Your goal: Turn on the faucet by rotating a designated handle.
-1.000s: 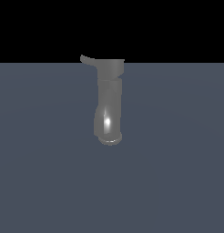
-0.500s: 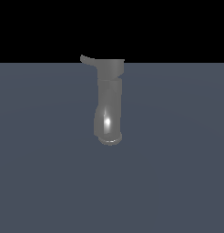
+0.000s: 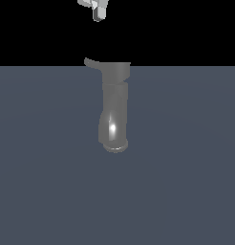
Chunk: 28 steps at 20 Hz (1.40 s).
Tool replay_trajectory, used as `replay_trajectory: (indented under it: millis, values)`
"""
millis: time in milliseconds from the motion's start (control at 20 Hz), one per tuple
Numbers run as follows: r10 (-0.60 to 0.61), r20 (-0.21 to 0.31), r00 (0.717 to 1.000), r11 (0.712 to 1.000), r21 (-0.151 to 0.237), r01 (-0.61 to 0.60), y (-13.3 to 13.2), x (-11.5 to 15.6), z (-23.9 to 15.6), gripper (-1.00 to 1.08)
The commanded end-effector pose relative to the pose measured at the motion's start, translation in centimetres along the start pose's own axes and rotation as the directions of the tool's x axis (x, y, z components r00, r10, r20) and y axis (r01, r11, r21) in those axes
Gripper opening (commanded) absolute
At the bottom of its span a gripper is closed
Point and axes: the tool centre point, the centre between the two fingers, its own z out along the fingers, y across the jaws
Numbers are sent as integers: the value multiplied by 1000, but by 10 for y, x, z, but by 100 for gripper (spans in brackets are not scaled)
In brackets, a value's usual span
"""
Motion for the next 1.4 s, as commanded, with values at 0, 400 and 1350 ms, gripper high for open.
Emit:
replay_trajectory:
  millis: [0,400,1350]
  values:
    - [65,-3,998,998,0,-65,-11,4,9,-100]
    - [265,-23,964,964,3,-265,-43,16,37,-100]
    - [567,-79,820,824,37,-566,-93,33,89,-100]
